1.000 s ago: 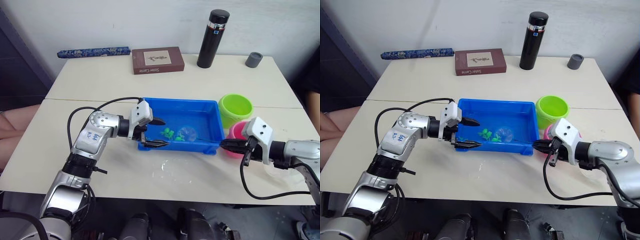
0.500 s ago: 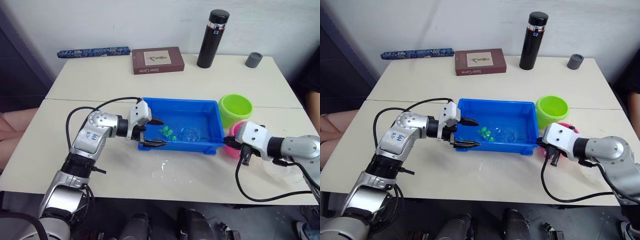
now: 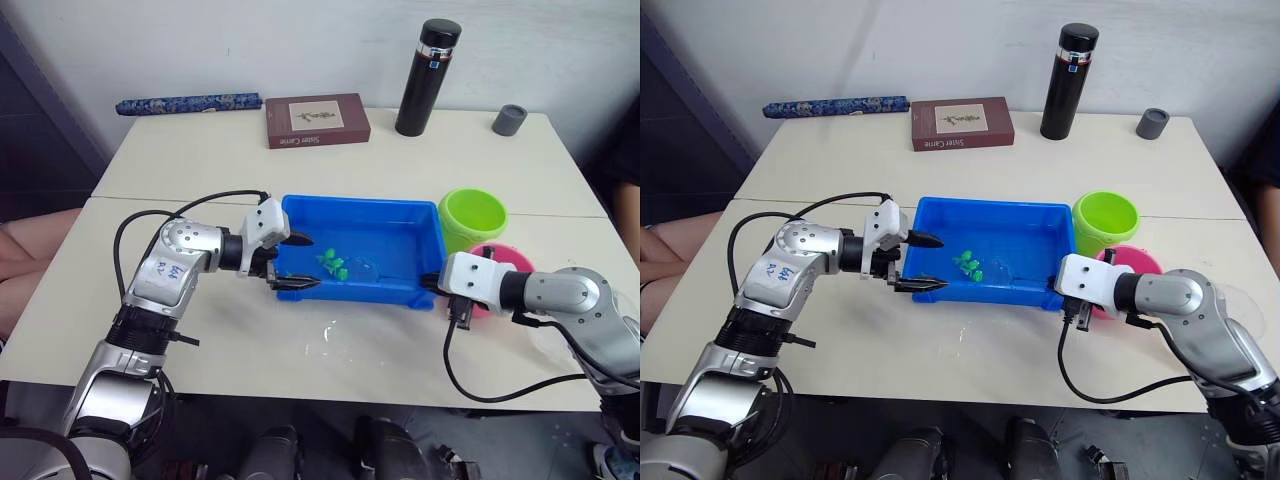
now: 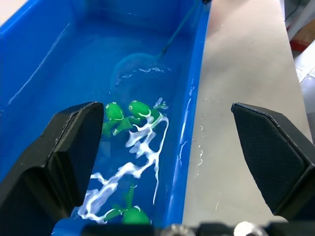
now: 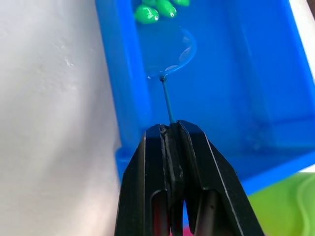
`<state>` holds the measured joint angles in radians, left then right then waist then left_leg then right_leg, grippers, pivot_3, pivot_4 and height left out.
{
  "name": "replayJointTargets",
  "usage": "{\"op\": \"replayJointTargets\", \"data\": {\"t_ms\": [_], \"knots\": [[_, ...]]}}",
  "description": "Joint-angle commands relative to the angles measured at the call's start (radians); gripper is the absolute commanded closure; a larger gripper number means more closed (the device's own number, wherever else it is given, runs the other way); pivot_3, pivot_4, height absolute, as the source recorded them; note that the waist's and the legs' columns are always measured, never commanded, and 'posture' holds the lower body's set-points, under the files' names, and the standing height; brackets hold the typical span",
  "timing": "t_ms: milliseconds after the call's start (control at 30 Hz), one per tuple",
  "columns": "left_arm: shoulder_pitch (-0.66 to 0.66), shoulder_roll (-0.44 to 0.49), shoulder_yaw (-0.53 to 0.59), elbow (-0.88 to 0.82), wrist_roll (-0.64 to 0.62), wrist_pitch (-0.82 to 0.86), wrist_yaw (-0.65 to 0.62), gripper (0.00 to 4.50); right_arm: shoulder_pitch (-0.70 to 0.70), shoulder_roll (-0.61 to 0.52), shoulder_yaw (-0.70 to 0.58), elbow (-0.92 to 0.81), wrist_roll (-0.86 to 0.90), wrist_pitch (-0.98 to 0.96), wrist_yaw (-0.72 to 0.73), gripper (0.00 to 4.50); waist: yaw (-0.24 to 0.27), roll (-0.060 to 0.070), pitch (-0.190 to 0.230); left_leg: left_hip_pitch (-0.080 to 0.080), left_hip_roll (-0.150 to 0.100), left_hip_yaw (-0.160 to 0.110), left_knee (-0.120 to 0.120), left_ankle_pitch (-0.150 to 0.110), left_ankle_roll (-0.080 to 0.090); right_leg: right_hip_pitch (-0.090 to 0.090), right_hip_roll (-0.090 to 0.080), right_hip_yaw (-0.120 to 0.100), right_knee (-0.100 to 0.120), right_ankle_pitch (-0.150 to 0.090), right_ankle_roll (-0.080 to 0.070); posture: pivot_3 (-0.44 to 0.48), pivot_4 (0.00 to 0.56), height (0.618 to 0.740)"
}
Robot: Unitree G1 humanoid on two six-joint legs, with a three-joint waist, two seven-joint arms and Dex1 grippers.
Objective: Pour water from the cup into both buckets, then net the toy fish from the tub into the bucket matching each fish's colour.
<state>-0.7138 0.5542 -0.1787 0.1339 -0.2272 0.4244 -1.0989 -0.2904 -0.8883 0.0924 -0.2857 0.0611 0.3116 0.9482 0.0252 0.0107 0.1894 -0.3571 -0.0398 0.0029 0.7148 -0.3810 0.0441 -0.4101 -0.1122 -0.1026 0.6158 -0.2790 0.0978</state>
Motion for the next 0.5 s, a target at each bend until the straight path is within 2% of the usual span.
{"op": "replayJointTargets", "data": {"t_ms": [33,300,500], "knots": [[0.002,0.007,0.022,-0.016,-0.008,-0.005,0.007,0.02,-0.004,0.017,-0.038,-0.031,0.045,0.038,-0.003,4.5,-0.001,0.0,0.0,0.0,0.0,0.0,0.0,0.0,0.0,0.0,0.0,0.0,0.0,0.0,0.0,0.0,0.15,0.74],[0.002,0.01,0.025,-0.015,-0.008,-0.002,0.013,0.02,-0.009,0.089,-0.104,-0.073,0.206,0.243,-0.024,4.5,-0.001,0.0,0.0,0.0,0.0,0.0,0.0,0.0,0.0,0.0,0.0,0.0,0.0,0.0,0.0,0.0,0.15,0.74],[-0.011,0.007,0.029,0.002,-0.013,-0.002,0.011,0.02,0.03,0.089,-0.195,-0.119,0.319,0.369,-0.042,4.5,0.001,0.0,0.0,0.0,0.0,0.0,0.0,0.0,0.0,0.0,0.0,0.0,0.0,0.0,0.0,0.0,0.15,0.74]]}}
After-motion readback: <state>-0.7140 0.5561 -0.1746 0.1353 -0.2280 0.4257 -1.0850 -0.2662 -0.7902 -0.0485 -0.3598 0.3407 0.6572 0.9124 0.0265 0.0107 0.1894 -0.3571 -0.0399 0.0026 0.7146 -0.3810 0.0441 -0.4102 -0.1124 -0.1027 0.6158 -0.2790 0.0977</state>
